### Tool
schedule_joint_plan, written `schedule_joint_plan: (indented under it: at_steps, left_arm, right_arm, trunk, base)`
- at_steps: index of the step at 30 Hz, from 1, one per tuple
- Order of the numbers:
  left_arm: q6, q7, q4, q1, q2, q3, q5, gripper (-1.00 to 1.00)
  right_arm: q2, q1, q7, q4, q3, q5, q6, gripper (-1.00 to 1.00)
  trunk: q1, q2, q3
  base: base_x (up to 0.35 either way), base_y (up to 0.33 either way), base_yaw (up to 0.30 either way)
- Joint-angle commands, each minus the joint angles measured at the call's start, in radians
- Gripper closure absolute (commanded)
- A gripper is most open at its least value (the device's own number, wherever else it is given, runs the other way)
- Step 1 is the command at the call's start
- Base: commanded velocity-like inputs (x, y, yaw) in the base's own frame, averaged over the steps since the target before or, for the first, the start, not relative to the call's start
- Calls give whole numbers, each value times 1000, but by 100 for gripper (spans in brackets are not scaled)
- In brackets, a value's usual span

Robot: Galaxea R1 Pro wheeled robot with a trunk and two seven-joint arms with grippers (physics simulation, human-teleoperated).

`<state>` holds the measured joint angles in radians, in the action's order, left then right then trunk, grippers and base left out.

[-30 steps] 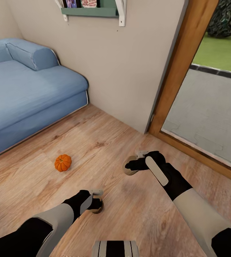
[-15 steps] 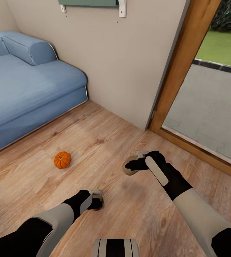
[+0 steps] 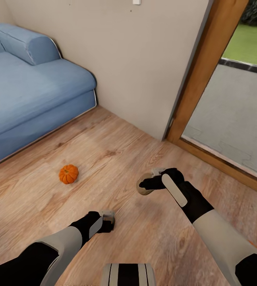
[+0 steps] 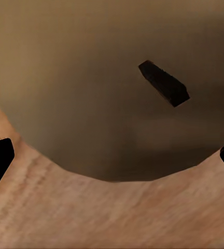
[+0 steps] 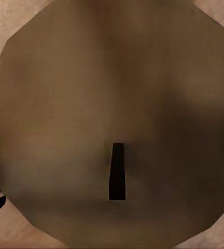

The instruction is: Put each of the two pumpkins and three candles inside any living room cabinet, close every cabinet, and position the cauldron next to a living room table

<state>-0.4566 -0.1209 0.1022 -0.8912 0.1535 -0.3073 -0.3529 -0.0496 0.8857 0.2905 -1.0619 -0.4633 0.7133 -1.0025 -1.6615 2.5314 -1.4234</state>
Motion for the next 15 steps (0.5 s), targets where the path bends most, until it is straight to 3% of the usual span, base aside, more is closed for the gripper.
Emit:
schedule_joint_plan:
  at_steps: [1, 15]
  left_arm:
    - [-5, -6, 2, 0, 0, -7, -11, -100]
    - [-5, -6, 2, 0, 0, -6, -11, -100]
  right_arm:
    - [-1, 1, 10, -1, -3, 11, -1, 100]
    - [-1, 1, 10, -1, -3, 11, -1, 100]
  trunk:
    - [0, 1, -5]
    - [-1, 1, -8]
  base:
    - [0, 0, 0]
    - [1, 0, 0]
